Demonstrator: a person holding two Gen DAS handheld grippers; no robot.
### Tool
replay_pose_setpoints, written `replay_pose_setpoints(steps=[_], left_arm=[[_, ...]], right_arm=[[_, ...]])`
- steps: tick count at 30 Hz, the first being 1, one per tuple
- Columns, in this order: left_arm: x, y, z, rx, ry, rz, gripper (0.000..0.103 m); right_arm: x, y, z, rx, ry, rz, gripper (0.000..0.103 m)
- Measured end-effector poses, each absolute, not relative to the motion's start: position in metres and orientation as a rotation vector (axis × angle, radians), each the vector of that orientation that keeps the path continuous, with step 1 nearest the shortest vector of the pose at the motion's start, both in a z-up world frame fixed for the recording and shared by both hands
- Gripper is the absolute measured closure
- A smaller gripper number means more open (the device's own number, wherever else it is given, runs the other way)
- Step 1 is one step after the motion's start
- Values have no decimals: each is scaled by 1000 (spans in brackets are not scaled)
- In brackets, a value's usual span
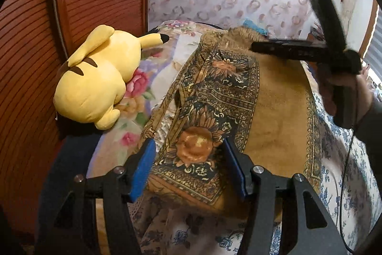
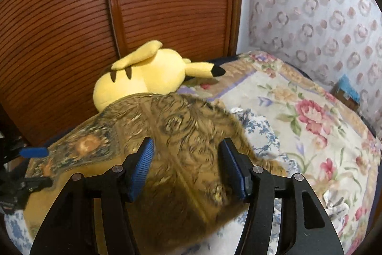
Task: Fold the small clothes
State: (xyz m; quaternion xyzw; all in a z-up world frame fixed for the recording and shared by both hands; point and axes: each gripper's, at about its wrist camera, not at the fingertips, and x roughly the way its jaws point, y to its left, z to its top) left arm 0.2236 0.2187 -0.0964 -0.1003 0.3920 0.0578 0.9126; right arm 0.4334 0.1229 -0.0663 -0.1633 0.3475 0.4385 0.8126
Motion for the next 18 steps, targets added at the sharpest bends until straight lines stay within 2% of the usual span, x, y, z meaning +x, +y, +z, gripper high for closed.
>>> replay_pose_setpoints(steps=[6, 18], left_arm=[[220, 216, -96, -201, 787, 117, 46], [200, 188, -55, -152, 707, 87, 46]], right_arm=[[441, 116, -78, -293, 770, 948, 43], [385, 70, -33, -242, 682, 878, 43]])
